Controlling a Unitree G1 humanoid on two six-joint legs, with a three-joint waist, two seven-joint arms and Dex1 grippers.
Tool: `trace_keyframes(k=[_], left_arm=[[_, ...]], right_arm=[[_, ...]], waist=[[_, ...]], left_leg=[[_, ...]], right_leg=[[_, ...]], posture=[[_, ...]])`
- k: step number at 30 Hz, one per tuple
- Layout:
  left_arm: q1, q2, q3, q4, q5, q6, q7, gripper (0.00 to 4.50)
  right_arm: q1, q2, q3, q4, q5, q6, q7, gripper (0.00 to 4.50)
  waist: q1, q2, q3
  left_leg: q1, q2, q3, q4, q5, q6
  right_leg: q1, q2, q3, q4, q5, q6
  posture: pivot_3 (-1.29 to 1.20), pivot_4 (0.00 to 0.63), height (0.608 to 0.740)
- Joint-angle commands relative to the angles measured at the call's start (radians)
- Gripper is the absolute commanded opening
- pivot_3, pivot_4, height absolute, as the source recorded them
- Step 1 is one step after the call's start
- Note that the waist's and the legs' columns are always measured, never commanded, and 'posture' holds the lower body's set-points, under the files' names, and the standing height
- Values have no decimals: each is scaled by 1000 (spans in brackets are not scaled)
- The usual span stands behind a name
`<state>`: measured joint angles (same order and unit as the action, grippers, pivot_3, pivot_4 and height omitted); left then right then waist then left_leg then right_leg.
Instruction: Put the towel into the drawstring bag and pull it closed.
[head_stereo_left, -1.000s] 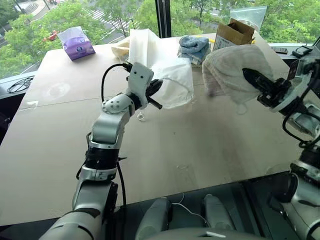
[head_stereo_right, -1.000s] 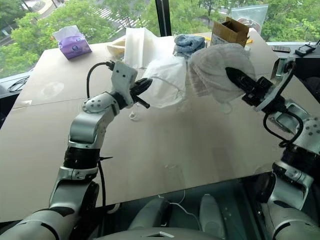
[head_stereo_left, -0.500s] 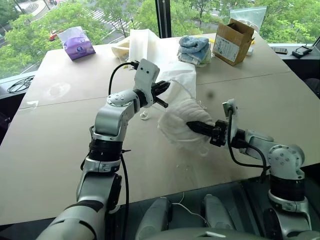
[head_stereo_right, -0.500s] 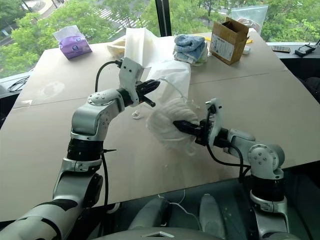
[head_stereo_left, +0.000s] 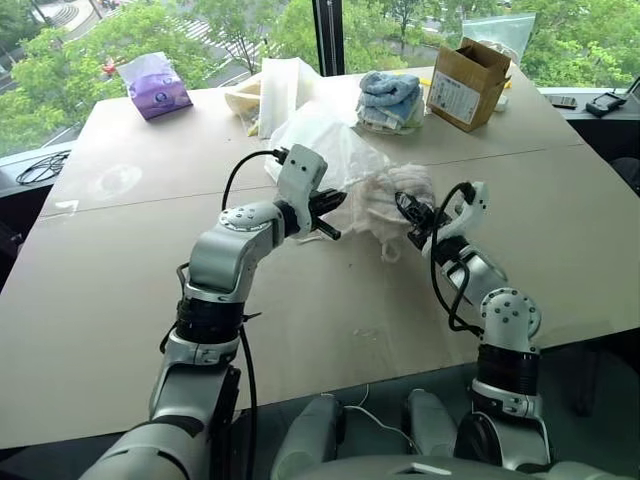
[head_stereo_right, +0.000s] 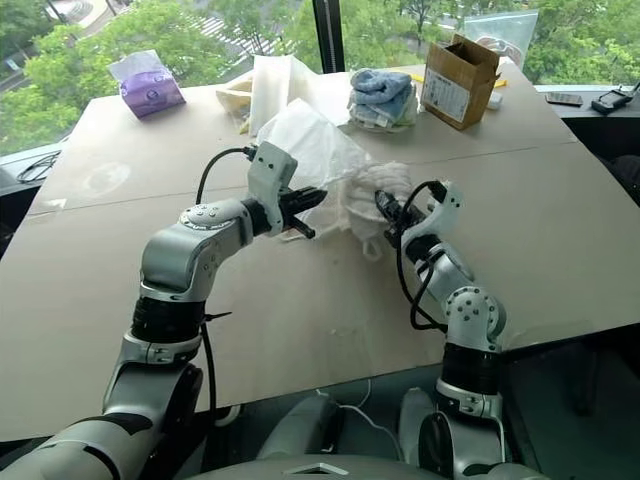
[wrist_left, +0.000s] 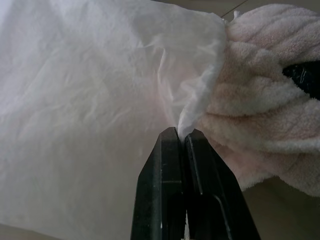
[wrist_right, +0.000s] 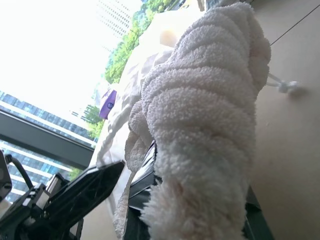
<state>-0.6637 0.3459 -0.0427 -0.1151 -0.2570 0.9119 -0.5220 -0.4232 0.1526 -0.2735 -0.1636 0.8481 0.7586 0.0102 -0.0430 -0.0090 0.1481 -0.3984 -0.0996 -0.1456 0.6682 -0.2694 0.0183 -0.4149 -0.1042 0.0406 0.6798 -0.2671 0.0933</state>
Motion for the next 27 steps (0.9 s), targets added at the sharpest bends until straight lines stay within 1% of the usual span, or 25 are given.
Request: trace_keyframes(k=[1,3,7,12,15,18,19,23,27], left_arm=[[-7,2,4,-68,-32,28,-3,0],[-10,-2,3,-70,-41,35,2,0],[-43,-34,31,-59,-75,71,20,0],[-78,-50,46,-36,-103,70,20,0],[-88,-53,52,-37,-138,100,4,0],[-84,-37,48,-51,-181,135,-35,0],[-83,-28,46,-56,-197,147,-53,0],[-91,9,50,-55,-259,199,-111,0],[-96,23,41,-52,-283,220,-117,0]], right_arm=[[-28,86,5,10,53,-55,-21,15],[-30,67,54,28,41,-52,0,15],[-55,63,88,75,74,-23,4,15],[-67,33,158,105,117,74,74,15],[-76,-1,198,106,88,99,121,15],[-92,-28,221,114,43,63,180,15],[-101,-29,212,123,27,28,191,15],[-174,13,84,221,16,-124,131,15],[-200,65,58,242,27,-187,101,15]], waist=[[-4,0,0],[-5,0,0],[-6,0,0],[-6,0,0],[-10,0,0],[-13,0,0],[-13,0,0],[-17,0,0],[-19,0,0]], left_leg=[[0,0,0,0,0,0],[0,0,0,0,0,0],[1,0,0,0,0,0],[1,0,0,0,0,0],[1,1,0,-1,0,0],[1,0,0,0,0,0],[1,0,0,0,0,0],[1,0,0,0,0,0],[1,0,0,0,0,0]], right_leg=[[0,0,0,0,0,0],[0,0,0,0,0,0],[0,1,0,0,0,0],[0,1,0,0,0,0],[0,1,0,0,0,0],[0,0,0,0,0,0],[0,0,0,0,0,0],[0,0,0,0,0,0],[0,0,0,0,0,0]], posture=[[0,150,740],[0,150,740],[0,150,740],[0,150,740],[0,150,740],[0,150,740],[0,150,740],[0,150,740],[0,150,740]])
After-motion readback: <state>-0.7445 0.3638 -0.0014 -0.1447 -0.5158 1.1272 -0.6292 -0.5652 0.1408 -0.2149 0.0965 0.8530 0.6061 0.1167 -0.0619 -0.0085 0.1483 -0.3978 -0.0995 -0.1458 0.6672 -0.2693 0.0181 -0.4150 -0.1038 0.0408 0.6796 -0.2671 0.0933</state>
